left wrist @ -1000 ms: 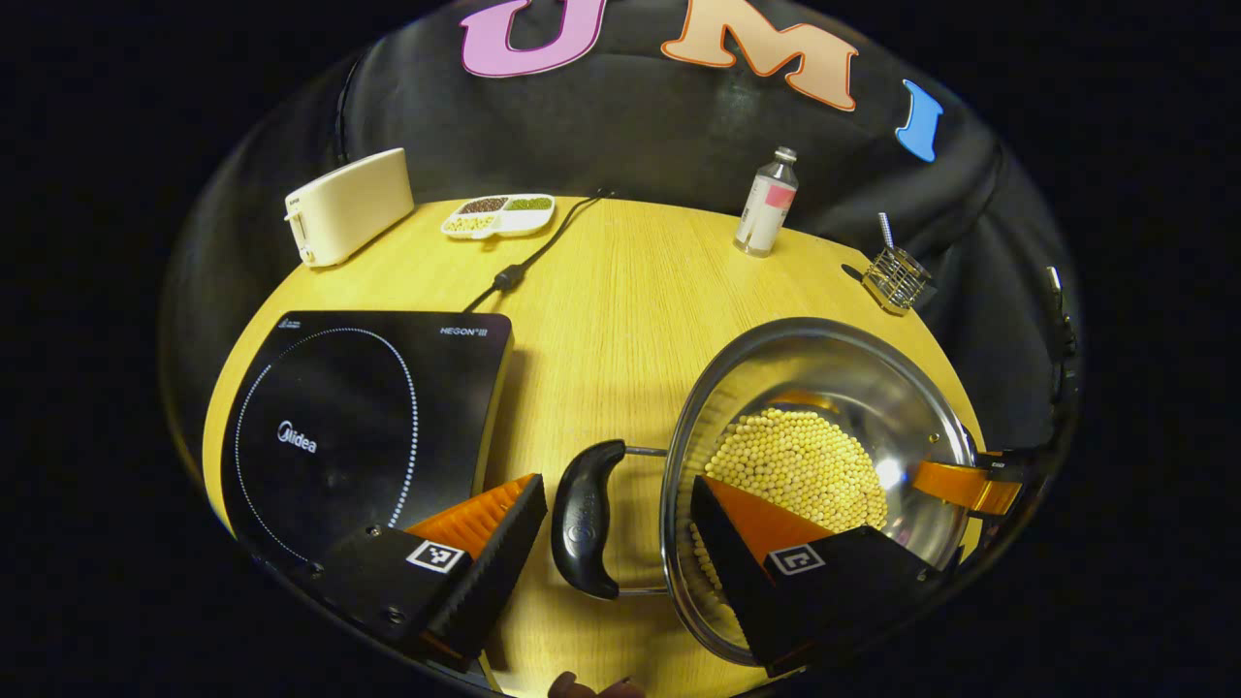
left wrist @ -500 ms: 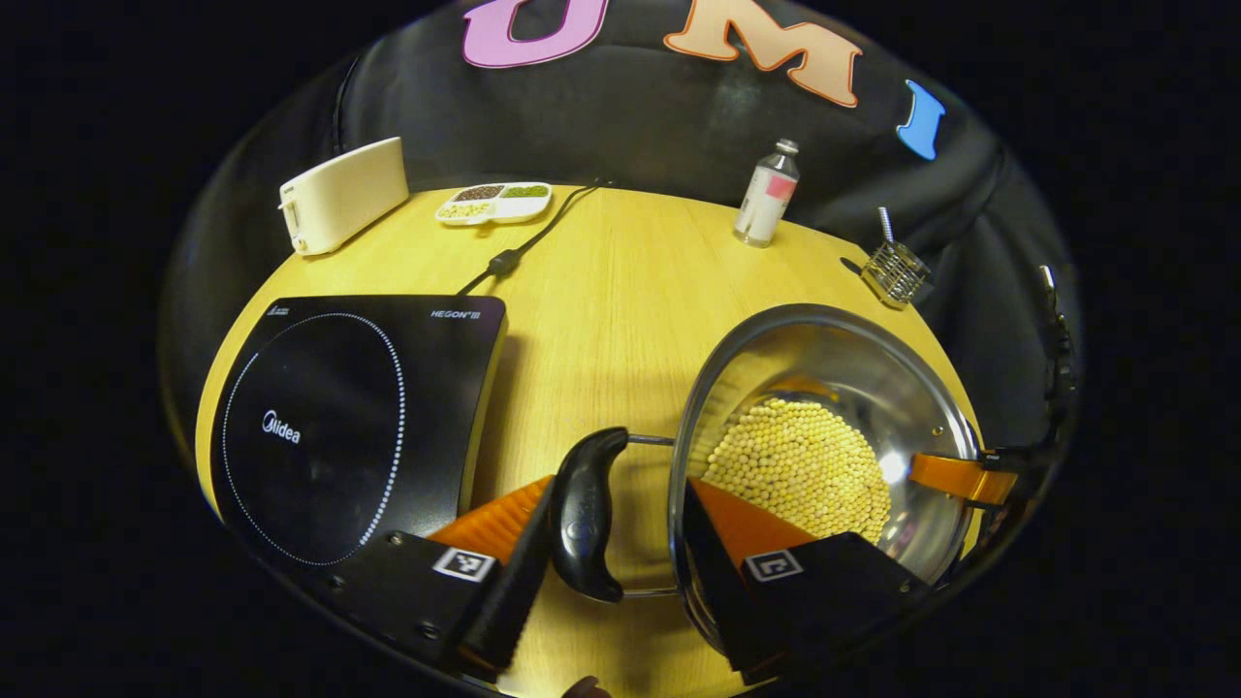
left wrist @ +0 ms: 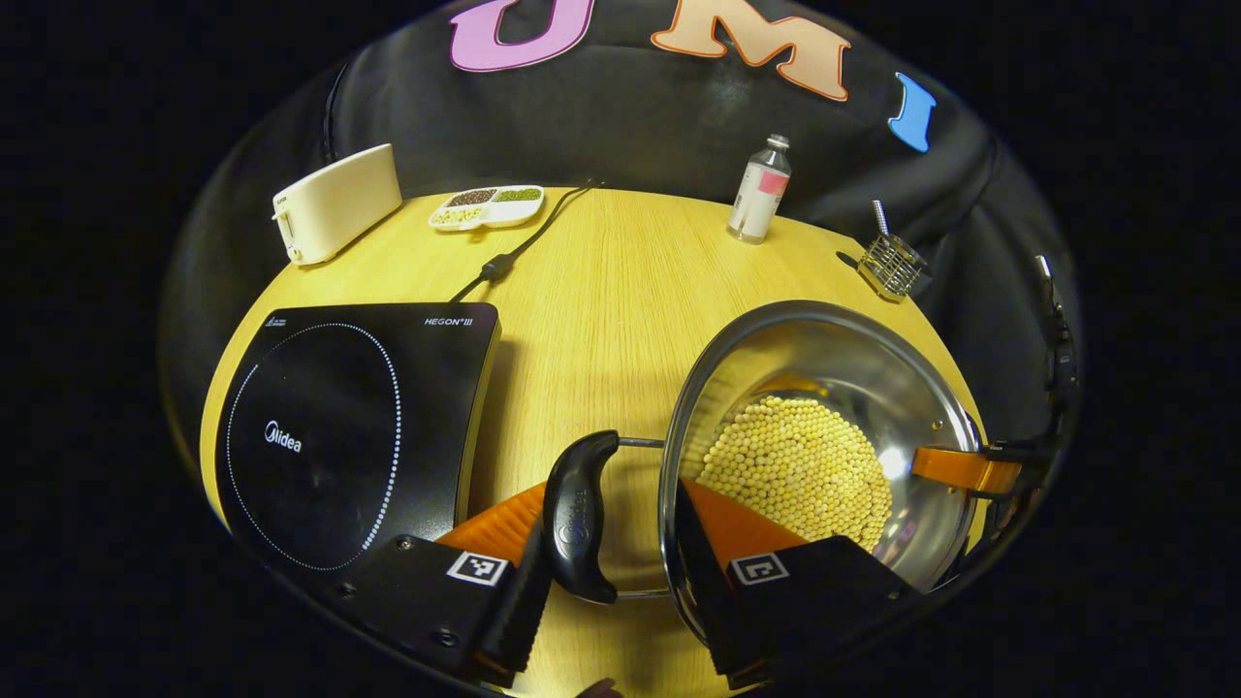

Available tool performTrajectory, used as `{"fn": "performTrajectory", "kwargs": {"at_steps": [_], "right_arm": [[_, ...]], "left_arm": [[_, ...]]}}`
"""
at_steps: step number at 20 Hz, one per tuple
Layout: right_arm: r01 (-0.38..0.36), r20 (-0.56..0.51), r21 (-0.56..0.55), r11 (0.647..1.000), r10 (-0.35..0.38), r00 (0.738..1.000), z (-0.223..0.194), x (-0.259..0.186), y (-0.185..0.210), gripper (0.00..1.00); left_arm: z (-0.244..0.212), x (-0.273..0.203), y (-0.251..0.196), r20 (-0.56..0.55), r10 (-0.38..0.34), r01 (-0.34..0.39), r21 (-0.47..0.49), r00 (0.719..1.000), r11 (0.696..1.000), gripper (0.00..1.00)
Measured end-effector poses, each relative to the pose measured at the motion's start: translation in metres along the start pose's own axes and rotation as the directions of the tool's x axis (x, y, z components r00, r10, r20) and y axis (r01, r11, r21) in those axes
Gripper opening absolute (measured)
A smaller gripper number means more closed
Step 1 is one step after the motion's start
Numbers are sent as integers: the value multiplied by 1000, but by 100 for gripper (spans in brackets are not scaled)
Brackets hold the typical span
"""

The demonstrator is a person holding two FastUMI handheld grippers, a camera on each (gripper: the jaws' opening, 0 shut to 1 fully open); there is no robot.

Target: First push the handle of the pot to place it horizontally, then grasp the pot with both hands and set it on the induction cooktop.

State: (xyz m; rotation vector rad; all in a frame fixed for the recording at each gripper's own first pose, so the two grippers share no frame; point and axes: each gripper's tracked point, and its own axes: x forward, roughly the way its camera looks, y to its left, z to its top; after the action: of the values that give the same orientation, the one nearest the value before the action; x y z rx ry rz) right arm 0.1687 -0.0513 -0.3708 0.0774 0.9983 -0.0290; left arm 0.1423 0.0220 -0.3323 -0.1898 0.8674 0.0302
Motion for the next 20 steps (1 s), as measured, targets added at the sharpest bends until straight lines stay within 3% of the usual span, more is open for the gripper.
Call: {"fn": "performTrajectory", "kwargs": {"at_steps": [1,2,8,12,13,15,16,17,19,20], "right_arm": [[1,3,-1,1000,-1,1000,0,0,0,56],[2,2,-4,1000,-2,1000,0,0,0,61],[7,3,-5,1000,-7,1000,0,0,0,61],[9,0,-8,1000,-9,1000,1,0,0,61],[7,1,-10,1000,-7,1000,2,-1,0,56],[-3,4,-11,1000,3,1000,3,-1,0,56],[-10,8,-10,1000,10,1000,4,-2,0,61],[-15,13,-11,1000,15,1000,5,-4,-2,56],[-22,25,-17,1000,23,999,11,-10,-3,56],[-25,32,-19,1000,26,999,16,-15,-4,61]], "left_arm": [[1,0,0,0,-1,1,-3,1000,1000,68],[0,0,0,-1,-1,1,-5,1000,1000,69],[0,-1,0,-8,7,-7,-4,1000,1000,66],[0,-1,0,-21,16,-17,-12,1000,1000,67],[0,-2,-1,-22,20,-21,-11,1000,1000,68],[3,-6,-1,-12,30,-30,-5,999,1000,68],[5,-9,-1,0,33,-33,-3,999,999,68],[7,-12,-2,1,37,-37,-2,999,999,66],[10,-20,-7,10,42,-42,-14,999,999,68],[11,-26,-10,12,43,-43,-22,999,999,66]]}}
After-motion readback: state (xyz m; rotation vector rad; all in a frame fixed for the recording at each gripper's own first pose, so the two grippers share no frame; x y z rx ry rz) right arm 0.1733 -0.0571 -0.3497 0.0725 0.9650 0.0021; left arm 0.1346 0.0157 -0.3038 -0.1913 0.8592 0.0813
